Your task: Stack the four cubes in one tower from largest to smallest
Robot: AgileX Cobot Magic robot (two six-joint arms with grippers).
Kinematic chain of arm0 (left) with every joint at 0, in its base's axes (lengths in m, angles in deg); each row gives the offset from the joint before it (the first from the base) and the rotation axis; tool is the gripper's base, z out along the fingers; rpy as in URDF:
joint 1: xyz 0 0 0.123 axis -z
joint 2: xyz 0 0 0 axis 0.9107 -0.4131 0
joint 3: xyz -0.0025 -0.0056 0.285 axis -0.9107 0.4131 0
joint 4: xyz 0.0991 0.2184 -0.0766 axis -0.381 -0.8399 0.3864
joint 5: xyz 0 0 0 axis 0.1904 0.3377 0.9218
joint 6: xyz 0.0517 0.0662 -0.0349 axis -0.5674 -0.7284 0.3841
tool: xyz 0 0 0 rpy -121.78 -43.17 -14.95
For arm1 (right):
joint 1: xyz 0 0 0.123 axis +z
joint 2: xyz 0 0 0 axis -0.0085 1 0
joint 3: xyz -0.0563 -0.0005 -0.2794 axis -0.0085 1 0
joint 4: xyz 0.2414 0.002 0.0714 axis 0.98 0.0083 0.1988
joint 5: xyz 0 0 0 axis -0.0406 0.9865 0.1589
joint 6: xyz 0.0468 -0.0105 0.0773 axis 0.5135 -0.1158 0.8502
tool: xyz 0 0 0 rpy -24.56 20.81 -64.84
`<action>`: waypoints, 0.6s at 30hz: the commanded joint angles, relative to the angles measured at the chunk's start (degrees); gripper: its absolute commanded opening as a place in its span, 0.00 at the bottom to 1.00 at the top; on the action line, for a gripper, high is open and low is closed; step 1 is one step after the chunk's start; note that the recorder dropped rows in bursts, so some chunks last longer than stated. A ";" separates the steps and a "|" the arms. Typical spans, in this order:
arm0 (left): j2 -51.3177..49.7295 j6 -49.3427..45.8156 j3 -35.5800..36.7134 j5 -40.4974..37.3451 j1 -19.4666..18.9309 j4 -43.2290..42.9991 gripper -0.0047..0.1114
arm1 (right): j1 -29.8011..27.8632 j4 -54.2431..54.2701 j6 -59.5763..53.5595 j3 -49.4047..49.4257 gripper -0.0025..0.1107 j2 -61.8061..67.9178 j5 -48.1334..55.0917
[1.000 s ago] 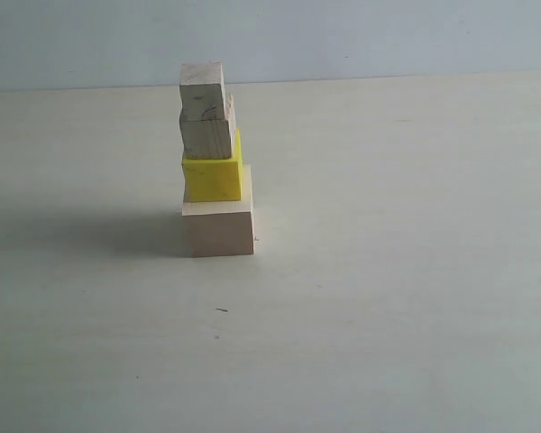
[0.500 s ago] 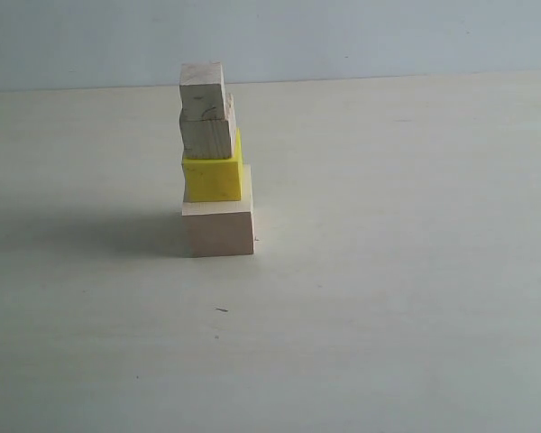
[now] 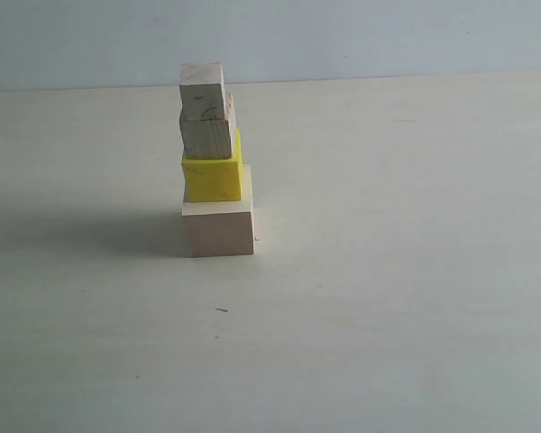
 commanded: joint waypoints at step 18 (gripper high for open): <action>0.33 -0.06 0.19 -0.06 0.05 0.36 0.04 | -0.14 -1.87 -1.52 0.19 0.02 -0.97 5.09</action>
